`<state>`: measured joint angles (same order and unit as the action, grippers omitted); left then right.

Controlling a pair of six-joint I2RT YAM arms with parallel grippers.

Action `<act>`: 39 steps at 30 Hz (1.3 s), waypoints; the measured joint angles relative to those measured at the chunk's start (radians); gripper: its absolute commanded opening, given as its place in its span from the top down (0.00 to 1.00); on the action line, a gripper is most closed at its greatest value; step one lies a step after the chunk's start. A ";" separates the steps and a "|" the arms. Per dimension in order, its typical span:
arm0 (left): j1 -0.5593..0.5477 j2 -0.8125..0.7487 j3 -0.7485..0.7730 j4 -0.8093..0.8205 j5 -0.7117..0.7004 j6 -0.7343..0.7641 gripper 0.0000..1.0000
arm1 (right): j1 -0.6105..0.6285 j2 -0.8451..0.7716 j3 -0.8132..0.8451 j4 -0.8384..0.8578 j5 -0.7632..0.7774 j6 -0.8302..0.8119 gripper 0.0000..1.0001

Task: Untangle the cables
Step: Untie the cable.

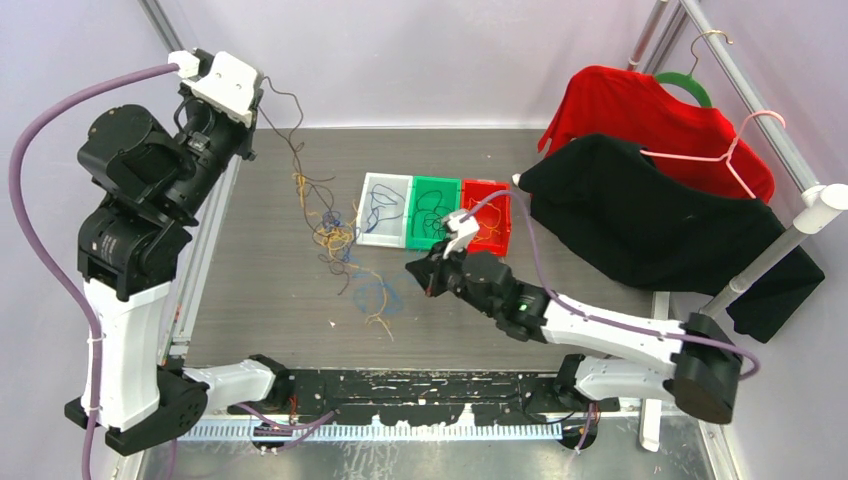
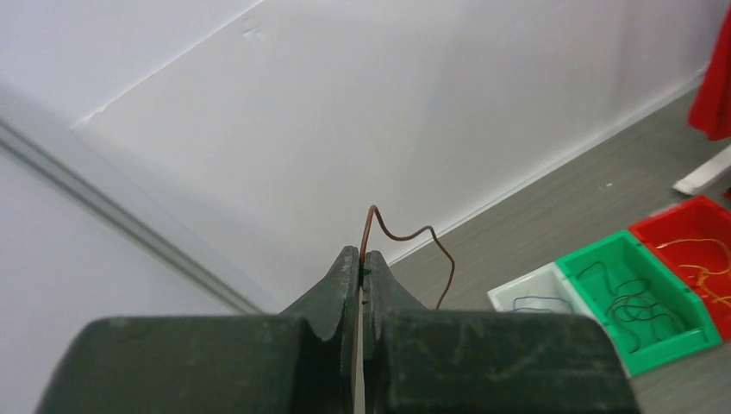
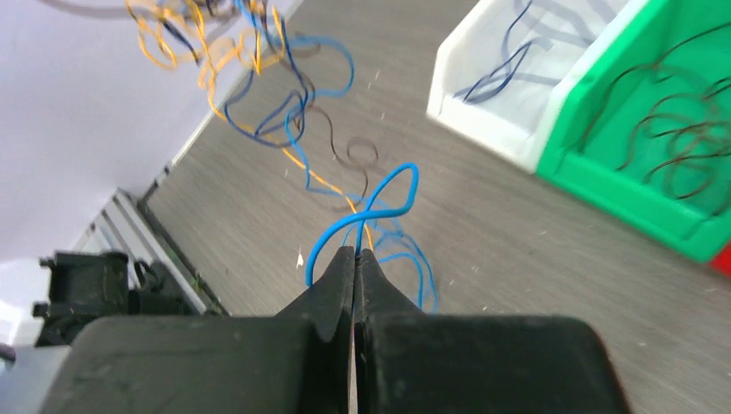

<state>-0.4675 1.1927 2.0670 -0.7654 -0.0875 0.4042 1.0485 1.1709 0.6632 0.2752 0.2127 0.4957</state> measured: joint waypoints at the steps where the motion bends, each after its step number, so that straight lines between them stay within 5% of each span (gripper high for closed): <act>1: 0.000 -0.003 -0.016 0.017 -0.025 0.024 1.00 | -0.006 -0.042 0.000 -0.023 0.017 -0.002 0.99; 9: 0.000 -0.076 -0.251 0.159 -0.177 0.334 1.00 | -0.112 -0.342 -0.001 -0.229 0.201 -0.005 0.99; 13: 0.001 -0.090 -0.283 0.150 -0.185 0.373 1.00 | -0.151 -0.444 -0.001 -0.323 0.251 -0.023 0.95; 17: 0.003 -0.088 -0.216 0.030 -0.085 0.309 1.00 | -0.167 -0.454 -0.001 -0.383 0.181 -0.044 0.66; 20: 0.003 -0.087 -0.134 -0.081 0.062 0.208 1.00 | -0.167 -0.408 -0.003 -0.360 0.057 -0.050 0.35; 22: 0.003 -0.087 -0.097 -0.130 0.158 0.140 1.00 | -0.167 -0.357 -0.006 -0.304 -0.022 -0.045 0.28; 29: 0.003 -0.089 -0.096 -0.223 0.386 -0.028 1.00 | -0.167 -0.092 0.088 -0.055 -0.281 -0.039 0.28; 39: 0.003 -0.066 -0.140 -0.258 0.490 -0.111 1.00 | -0.134 0.211 0.439 0.317 -0.555 0.053 0.33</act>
<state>-0.4644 1.1271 1.9266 -1.0237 0.4026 0.2932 0.9146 1.3823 1.1019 0.5926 -0.3424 0.5491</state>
